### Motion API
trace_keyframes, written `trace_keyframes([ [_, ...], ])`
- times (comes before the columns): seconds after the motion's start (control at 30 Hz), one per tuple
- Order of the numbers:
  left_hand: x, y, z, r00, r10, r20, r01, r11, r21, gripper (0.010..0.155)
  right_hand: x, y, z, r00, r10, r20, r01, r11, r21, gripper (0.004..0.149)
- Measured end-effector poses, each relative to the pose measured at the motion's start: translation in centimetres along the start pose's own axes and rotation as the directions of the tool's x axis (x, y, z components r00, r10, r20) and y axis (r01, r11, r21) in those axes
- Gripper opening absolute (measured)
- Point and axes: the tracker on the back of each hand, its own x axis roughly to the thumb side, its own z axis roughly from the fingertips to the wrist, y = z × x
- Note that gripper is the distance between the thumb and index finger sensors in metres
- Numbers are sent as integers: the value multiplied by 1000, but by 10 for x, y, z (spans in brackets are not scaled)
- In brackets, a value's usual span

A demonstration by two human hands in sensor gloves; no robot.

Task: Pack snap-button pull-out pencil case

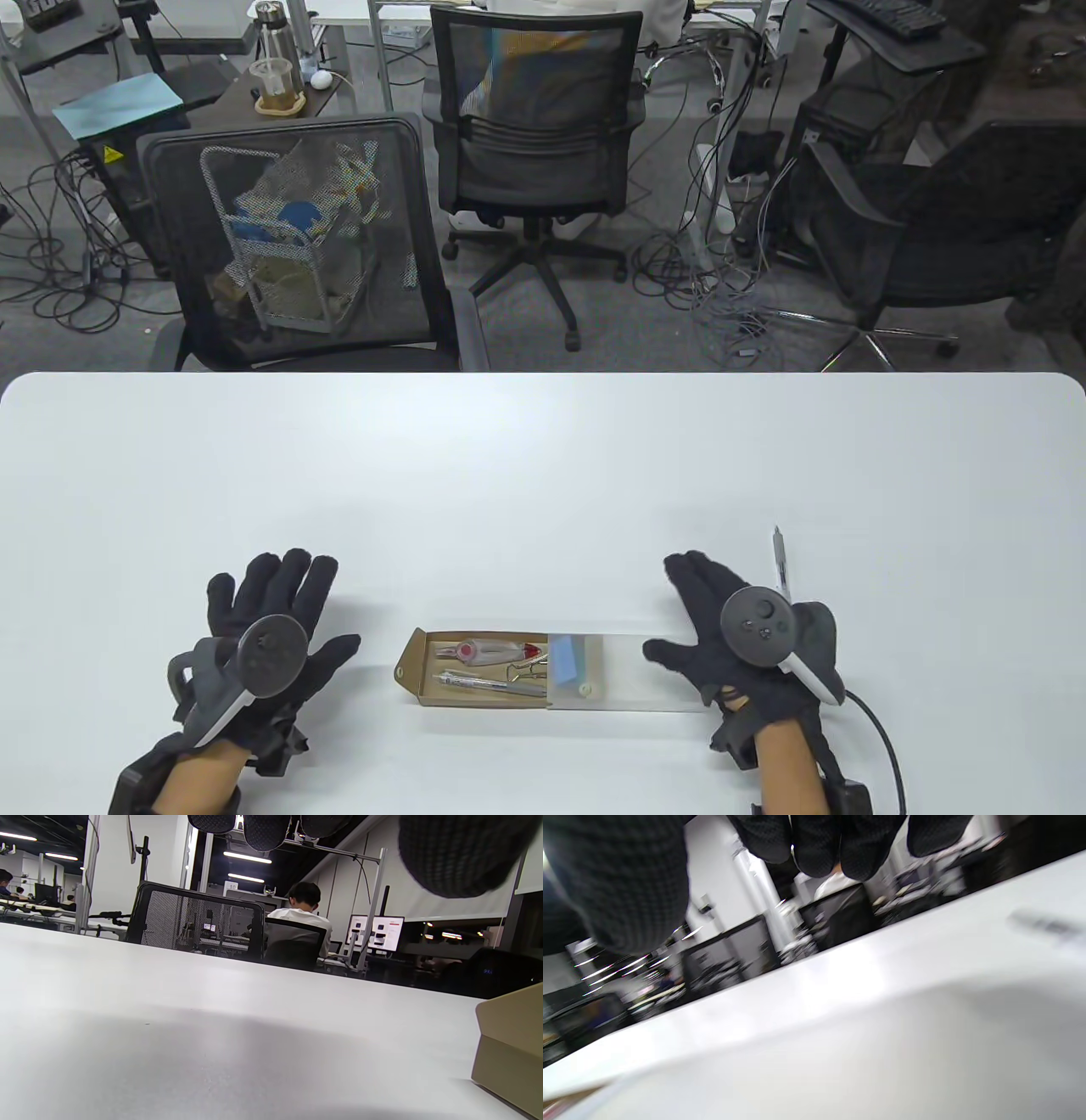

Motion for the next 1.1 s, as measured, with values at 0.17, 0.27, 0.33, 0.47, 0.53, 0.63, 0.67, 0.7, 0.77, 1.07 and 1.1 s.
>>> trace_keyframes([
  [0.17,0,0,0,1000,5,5,-5,1000,-6,92,-21,-21,-21,948,135,-288,-179,975,-133,88],
  [0.27,-1,-1,-1,1000,4,2,-4,1000,-9,92,-33,-18,-35,871,235,-432,-282,958,-46,87],
  [0.33,-1,-1,-1,1000,4,2,-4,1000,-11,92,-42,-11,-43,811,299,-502,-337,942,17,85],
  [0.47,-2,-3,-2,1000,-3,4,4,1000,-17,92,-56,5,-51,717,404,-569,-387,908,157,81],
  [0.53,-2,-3,-2,1000,-5,3,5,1000,-20,92,-61,13,-53,675,440,-592,-399,893,209,79],
  [0.63,-2,-3,-2,1000,-6,0,6,1000,-21,92,-68,24,-54,623,494,-607,-419,866,274,73],
  [0.67,-3,-3,-2,1000,-3,-2,3,1000,-20,92,-69,25,-53,612,500,-613,-427,861,277,70],
  [0.7,-3,-3,-2,1000,-3,-3,2,1000,-20,92,-68,25,-53,617,484,-621,-427,868,253,69],
  [0.77,-4,-3,-3,1000,-5,-6,5,1000,-20,92,-68,28,-54,598,484,-638,-426,867,258,65],
  [1.07,-3,0,-2,1000,-7,-9,7,1000,-23,92,-69,32,-60,585,486,-650,-408,868,282,55],
  [1.1,-3,0,-2,1000,-6,-12,6,1000,-25,92,-69,32,-60,583,489,-648,-415,866,281,54],
])
